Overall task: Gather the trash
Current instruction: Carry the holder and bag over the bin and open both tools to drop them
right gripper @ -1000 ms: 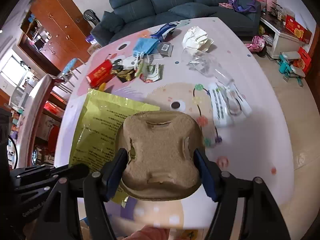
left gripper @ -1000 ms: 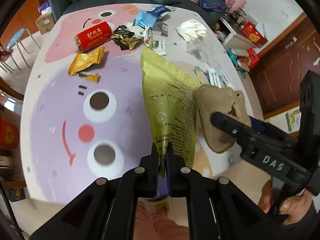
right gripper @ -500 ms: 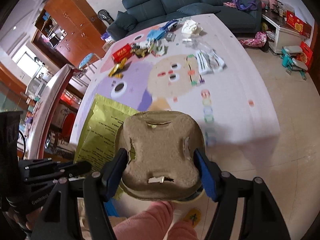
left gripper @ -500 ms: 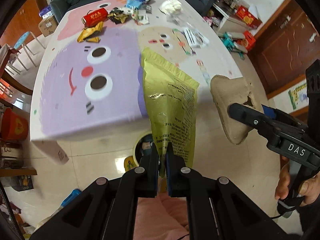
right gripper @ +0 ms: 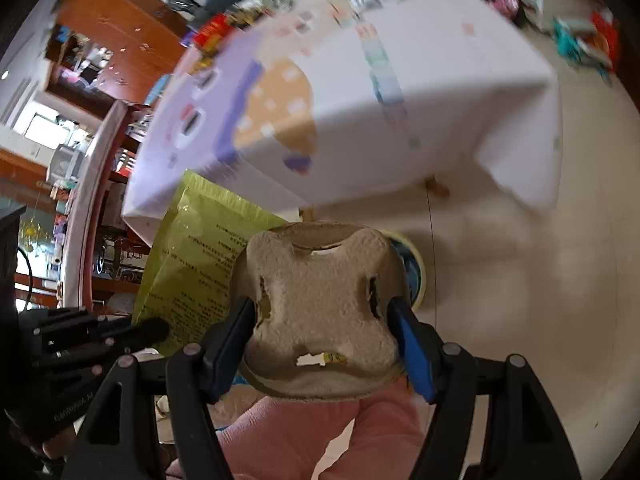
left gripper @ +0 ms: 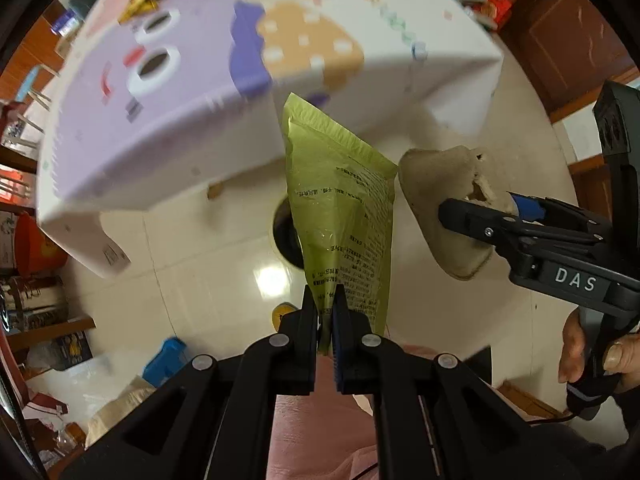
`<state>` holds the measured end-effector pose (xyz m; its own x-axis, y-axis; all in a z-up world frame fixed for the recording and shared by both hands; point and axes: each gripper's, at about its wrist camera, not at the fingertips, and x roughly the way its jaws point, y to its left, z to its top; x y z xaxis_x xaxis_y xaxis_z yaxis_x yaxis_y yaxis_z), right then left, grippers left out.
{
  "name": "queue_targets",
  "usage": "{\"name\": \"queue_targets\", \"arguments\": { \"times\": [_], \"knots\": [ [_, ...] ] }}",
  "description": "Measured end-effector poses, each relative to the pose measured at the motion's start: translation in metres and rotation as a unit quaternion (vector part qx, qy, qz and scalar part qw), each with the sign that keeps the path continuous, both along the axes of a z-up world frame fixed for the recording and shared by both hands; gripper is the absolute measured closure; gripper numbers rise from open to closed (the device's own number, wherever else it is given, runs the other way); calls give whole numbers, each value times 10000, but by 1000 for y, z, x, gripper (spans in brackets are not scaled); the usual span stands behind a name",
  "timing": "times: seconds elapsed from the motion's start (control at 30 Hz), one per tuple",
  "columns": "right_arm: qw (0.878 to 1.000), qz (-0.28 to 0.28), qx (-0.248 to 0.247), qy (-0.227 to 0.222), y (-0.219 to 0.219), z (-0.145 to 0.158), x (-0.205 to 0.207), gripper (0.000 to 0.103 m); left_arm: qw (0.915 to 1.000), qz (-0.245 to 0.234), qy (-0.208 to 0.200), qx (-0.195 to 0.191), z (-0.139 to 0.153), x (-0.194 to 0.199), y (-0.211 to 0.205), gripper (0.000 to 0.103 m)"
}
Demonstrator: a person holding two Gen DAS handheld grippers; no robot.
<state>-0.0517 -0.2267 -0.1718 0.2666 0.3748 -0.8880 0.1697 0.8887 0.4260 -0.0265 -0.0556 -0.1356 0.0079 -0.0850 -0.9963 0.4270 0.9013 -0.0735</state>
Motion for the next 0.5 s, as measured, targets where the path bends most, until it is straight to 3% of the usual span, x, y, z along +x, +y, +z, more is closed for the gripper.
{"name": "queue_targets", "arguments": {
  "times": [0.23,0.5],
  "knots": [
    [9974,-434,172,545,1,-74,-14,34,9987,-28,497,106,-65,5,2,98],
    [9899,-990,264,975,4,-176,-5,33,9963,68,840,172,-168,31,7,98]
  ]
}}
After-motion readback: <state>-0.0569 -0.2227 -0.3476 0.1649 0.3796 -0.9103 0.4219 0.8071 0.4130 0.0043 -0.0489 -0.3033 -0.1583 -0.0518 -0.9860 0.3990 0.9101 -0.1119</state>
